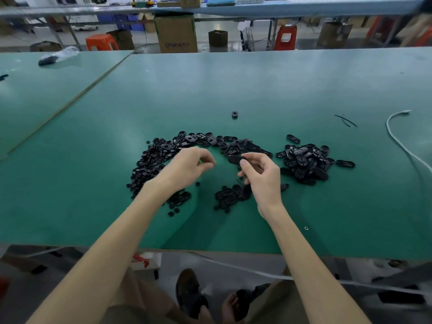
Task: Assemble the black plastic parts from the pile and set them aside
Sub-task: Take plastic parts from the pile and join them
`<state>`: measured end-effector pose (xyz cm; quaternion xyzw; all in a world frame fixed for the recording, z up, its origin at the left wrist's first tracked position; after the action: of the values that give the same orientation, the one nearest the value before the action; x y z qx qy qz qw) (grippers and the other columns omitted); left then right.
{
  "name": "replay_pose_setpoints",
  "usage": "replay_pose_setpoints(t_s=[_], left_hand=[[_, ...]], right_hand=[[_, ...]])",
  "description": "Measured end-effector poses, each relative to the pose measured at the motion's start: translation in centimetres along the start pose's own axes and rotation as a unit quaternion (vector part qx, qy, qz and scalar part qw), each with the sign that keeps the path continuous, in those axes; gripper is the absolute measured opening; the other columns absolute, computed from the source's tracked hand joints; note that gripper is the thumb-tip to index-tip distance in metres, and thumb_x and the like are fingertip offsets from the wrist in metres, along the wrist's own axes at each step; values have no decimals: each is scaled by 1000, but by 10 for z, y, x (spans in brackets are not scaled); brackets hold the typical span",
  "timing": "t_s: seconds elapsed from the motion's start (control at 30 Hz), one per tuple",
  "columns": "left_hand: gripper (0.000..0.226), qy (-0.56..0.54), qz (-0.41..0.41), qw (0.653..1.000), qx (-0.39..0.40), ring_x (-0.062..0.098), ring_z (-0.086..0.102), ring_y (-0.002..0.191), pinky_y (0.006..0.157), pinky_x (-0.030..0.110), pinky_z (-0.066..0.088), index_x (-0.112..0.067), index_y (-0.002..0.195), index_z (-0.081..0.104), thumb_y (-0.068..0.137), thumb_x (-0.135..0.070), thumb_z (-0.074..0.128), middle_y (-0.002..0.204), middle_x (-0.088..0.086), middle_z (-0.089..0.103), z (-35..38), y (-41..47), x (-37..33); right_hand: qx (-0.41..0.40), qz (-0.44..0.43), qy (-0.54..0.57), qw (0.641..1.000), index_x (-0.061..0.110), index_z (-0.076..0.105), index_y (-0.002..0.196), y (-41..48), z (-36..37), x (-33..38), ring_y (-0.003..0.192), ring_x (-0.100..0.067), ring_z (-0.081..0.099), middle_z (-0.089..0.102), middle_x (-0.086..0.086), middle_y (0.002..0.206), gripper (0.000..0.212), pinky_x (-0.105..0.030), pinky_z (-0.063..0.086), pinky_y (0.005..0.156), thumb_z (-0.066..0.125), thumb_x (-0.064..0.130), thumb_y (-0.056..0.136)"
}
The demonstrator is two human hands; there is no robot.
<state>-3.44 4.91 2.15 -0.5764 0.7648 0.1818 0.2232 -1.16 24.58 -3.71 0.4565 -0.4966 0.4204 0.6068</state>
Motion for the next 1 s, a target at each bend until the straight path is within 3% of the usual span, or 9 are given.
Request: replay_pose_setpoints(t_s=[0.17, 0.4, 0.53, 0.63, 0.73, 1.0], left_hand=[[6, 125, -48, 989, 68, 12, 68, 84, 76, 31, 52, -23, 94, 73, 92, -22, 78, 88, -10, 69, -24, -5, 28], [15, 96, -15, 991, 94, 10, 66, 80, 71, 27, 53, -20, 92, 71, 85, -16, 84, 86, -8, 68, -2, -7, 25], [15, 108, -20, 990, 93, 14, 64, 82, 75, 34, 54, -20, 86, 66, 89, -14, 80, 89, -6, 66, 3, -6, 26], [14, 52, -10, 997, 50, 12, 64, 80, 73, 29, 52, -22, 88, 64, 92, -20, 77, 88, -6, 67, -1, -7, 21], [15, -31, 6, 999, 8, 3, 61, 61, 61, 19, 49, -21, 87, 65, 91, -25, 79, 80, -5, 69, -2, -8, 11], [21, -173, 31, 982, -65, 12, 65, 54, 61, 17, 50, -17, 81, 69, 93, -33, 76, 68, -5, 73, 2, -10, -6]], right_hand=[[8, 4, -9, 1000, 20, 72, 102, 0, 1, -1, 69, -11, 69, 76, 9, 87, 12, -24, 51, 56, 70, 9, 97], [12, 6, -16, 1000, 20, 72, 101, 1, 2, -2, 68, -11, 69, 76, 8, 87, 11, -24, 51, 57, 71, 10, 97], [14, 7, -17, 1000, 19, 73, 102, 1, 2, -2, 68, -10, 69, 76, 8, 87, 10, -25, 51, 58, 72, 10, 97], [15, 5, -15, 1000, 19, 73, 102, 0, 2, -1, 68, -11, 69, 76, 8, 87, 11, -26, 51, 58, 72, 10, 97], [15, 3, -10, 1000, 20, 73, 102, 0, 2, 0, 67, -11, 68, 75, 8, 86, 11, -25, 51, 57, 72, 10, 96], [27, 4, -2, 1000, 17, 75, 102, -2, 3, 2, 65, -11, 66, 77, 7, 87, 8, -23, 51, 57, 75, 13, 96]])
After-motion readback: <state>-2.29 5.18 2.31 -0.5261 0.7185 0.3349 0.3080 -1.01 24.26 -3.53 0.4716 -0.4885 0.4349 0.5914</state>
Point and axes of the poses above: each hand's wrist, its own y-axis towards the middle knuckle, its own z-axis out of the palm, x = y × z, the point moved 5 cm from there along y, towards the middle knuckle
